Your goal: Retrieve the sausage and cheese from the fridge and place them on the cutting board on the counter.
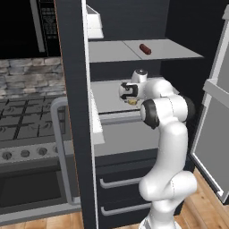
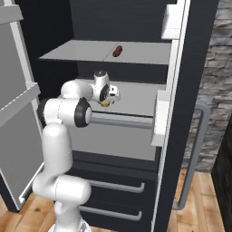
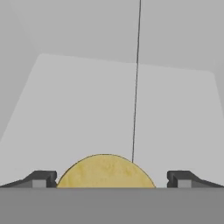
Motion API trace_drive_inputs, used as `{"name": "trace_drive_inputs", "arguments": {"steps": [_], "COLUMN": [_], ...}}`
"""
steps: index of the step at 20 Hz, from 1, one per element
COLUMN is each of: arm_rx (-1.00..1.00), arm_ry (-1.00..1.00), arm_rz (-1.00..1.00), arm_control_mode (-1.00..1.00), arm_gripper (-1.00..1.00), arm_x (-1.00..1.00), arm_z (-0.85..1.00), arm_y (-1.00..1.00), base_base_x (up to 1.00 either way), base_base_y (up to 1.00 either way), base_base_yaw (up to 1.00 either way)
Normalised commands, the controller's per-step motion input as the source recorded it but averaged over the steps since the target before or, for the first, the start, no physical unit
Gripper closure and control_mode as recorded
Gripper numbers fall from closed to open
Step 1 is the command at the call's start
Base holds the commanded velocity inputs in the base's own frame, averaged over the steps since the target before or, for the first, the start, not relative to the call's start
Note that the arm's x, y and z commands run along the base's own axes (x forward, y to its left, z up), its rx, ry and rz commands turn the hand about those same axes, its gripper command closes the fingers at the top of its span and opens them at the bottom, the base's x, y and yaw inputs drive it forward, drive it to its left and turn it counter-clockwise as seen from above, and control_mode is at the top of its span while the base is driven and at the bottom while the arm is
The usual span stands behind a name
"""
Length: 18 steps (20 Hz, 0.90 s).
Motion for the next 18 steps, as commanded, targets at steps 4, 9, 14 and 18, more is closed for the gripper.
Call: {"name": "trace_drive_inputs", "arguments": {"steps": [4,9,14,18], "arm_rx": [0.0,0.0,0.0,0.03], "arm_ry": [0.01,0.0,0.0,0.0], "arm_rz": [-0.05,-0.04,-0.04,-0.02], "arm_control_mode": [-1.0,-1.0,-1.0,-1.0], "arm_gripper": [-1.0,-1.0,1.0,1.0], "arm_x": [-0.27,-0.17,-0.07,-0.04], "arm_z": [-0.29,-0.3,-0.32,-0.24], "arm_y": [0.0,0.0,0.03,0.0], "base_base_x": [0.0,0.0,0.0,0.0], "base_base_y": [0.0,0.0,0.0,0.0], "base_base_yaw": [0.0,0.0,0.0,0.0]}}
